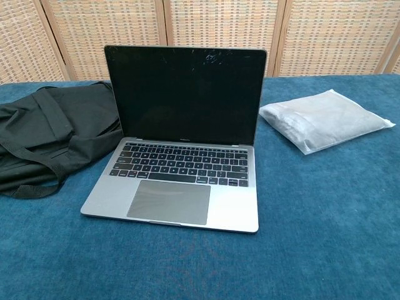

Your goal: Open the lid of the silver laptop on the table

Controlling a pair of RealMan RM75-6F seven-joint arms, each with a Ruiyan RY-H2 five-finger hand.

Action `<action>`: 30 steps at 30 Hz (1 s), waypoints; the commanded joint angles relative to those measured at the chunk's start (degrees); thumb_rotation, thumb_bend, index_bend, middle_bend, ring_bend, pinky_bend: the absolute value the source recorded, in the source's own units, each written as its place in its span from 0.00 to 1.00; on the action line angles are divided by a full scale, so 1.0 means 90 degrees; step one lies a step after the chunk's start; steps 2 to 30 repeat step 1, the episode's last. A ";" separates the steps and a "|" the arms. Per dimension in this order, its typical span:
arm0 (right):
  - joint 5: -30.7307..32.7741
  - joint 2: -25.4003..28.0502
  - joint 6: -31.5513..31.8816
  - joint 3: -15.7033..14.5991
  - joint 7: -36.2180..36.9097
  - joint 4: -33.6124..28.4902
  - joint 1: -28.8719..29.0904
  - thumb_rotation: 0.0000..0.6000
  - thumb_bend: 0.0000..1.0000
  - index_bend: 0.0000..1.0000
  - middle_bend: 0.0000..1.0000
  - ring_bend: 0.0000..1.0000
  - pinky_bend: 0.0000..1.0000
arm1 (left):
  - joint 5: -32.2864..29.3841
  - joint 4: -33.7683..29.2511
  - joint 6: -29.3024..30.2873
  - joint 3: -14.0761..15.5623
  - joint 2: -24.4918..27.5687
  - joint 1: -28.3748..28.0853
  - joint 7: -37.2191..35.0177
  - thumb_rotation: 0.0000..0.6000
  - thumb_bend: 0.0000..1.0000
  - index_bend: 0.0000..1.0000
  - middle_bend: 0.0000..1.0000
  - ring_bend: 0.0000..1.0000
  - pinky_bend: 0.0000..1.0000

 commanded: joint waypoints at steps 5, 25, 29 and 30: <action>-0.0037 -0.0009 -0.0012 -0.0002 -0.0051 0.0011 -0.0037 1.00 0.00 0.00 0.00 0.00 0.00 | 0.0185 0.0051 0.0090 0.0029 -0.0089 0.0081 -0.0005 1.00 0.00 0.00 0.00 0.00 0.00; -0.0037 -0.0009 -0.0012 -0.0002 -0.0051 0.0011 -0.0037 1.00 0.00 0.00 0.00 0.00 0.00 | 0.0185 0.0051 0.0090 0.0029 -0.0089 0.0081 -0.0005 1.00 0.00 0.00 0.00 0.00 0.00; -0.0037 -0.0009 -0.0012 -0.0002 -0.0051 0.0011 -0.0037 1.00 0.00 0.00 0.00 0.00 0.00 | 0.0185 0.0051 0.0090 0.0029 -0.0089 0.0081 -0.0005 1.00 0.00 0.00 0.00 0.00 0.00; -0.0037 -0.0009 -0.0012 -0.0002 -0.0051 0.0011 -0.0037 1.00 0.00 0.00 0.00 0.00 0.00 | 0.0185 0.0051 0.0090 0.0029 -0.0089 0.0081 -0.0005 1.00 0.00 0.00 0.00 0.00 0.00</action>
